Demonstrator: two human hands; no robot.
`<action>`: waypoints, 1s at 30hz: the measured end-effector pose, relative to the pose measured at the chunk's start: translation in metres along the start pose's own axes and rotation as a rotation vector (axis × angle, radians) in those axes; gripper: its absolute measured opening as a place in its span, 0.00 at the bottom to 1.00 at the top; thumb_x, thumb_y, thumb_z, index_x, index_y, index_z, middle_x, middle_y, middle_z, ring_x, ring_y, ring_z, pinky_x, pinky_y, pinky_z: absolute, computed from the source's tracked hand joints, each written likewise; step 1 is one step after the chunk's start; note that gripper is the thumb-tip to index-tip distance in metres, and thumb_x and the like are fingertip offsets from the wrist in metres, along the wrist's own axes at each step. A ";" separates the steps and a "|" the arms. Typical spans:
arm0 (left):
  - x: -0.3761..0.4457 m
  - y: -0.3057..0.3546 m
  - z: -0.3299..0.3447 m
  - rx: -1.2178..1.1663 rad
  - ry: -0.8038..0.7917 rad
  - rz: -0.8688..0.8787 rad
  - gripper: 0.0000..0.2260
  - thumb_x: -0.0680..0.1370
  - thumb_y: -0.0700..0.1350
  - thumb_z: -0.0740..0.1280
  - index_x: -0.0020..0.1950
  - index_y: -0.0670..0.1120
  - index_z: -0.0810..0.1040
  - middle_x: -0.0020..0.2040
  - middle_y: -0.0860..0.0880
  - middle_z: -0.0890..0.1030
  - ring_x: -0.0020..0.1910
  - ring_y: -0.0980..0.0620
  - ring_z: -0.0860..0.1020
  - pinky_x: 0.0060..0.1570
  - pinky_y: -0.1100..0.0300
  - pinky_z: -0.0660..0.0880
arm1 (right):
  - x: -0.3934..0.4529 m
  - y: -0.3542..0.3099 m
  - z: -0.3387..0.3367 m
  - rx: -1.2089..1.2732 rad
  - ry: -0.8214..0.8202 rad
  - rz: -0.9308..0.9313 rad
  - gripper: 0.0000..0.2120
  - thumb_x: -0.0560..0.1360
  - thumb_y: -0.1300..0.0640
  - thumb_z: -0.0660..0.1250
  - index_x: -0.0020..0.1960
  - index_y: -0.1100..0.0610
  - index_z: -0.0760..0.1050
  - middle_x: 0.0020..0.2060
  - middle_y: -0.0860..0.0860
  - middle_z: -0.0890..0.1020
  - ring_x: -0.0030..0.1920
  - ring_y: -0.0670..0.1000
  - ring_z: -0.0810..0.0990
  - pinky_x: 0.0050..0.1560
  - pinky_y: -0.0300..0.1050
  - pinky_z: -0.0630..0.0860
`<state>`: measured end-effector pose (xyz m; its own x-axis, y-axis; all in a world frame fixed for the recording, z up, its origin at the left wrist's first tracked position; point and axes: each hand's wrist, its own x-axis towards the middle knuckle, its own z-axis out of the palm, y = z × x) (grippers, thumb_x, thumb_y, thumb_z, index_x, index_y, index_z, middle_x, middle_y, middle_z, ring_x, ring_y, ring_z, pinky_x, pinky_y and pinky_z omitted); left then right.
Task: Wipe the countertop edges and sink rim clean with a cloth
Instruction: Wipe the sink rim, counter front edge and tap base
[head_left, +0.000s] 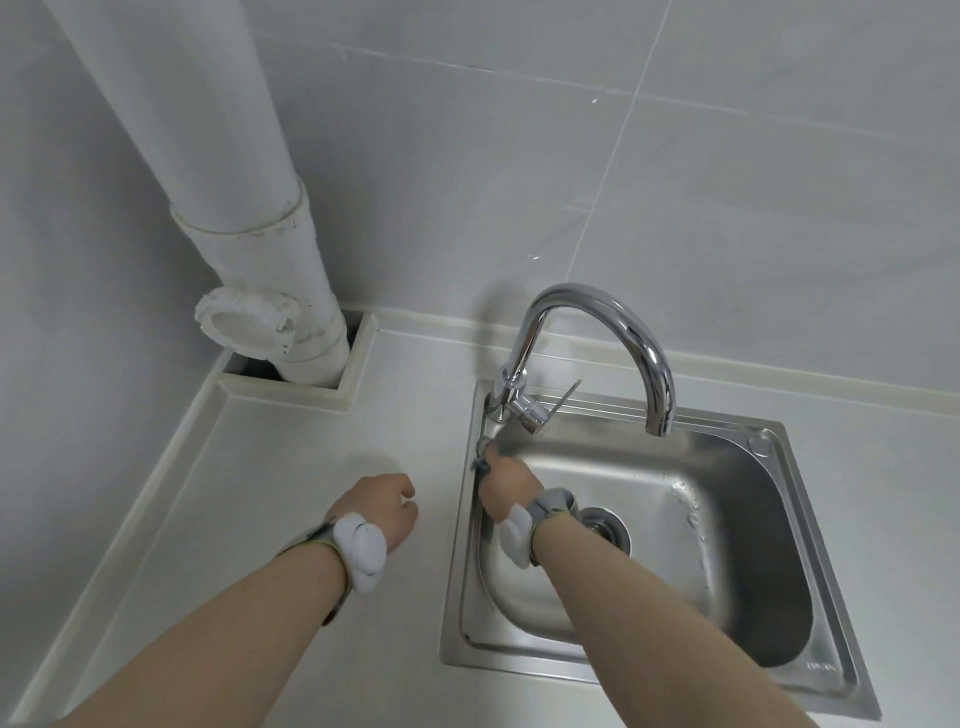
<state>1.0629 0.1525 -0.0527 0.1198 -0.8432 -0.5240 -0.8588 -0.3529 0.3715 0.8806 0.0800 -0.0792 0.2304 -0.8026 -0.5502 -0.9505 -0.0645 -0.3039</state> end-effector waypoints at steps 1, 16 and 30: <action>0.000 -0.001 0.001 -0.004 -0.005 -0.004 0.16 0.79 0.51 0.61 0.65 0.51 0.75 0.61 0.49 0.79 0.57 0.49 0.78 0.57 0.59 0.74 | -0.004 0.004 0.005 -0.032 -0.015 -0.014 0.27 0.74 0.61 0.52 0.71 0.49 0.52 0.57 0.58 0.77 0.47 0.58 0.78 0.45 0.49 0.73; -0.005 0.001 0.017 0.033 -0.057 0.028 0.16 0.77 0.50 0.63 0.65 0.52 0.75 0.59 0.50 0.79 0.57 0.50 0.78 0.58 0.58 0.74 | -0.005 0.000 -0.007 -0.071 -0.087 0.013 0.21 0.71 0.59 0.55 0.64 0.50 0.64 0.53 0.57 0.80 0.49 0.59 0.79 0.51 0.57 0.76; 0.005 0.007 0.012 -0.019 -0.018 0.038 0.13 0.79 0.49 0.61 0.62 0.54 0.76 0.56 0.52 0.80 0.53 0.50 0.79 0.55 0.59 0.76 | 0.072 -0.081 -0.043 0.002 0.279 0.156 0.25 0.74 0.62 0.61 0.67 0.73 0.62 0.59 0.64 0.75 0.58 0.58 0.78 0.55 0.48 0.77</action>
<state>1.0517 0.1511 -0.0620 0.0788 -0.8489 -0.5227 -0.8531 -0.3287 0.4053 0.9656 0.0017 -0.0605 0.0160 -0.9344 -0.3559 -0.9694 0.0727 -0.2346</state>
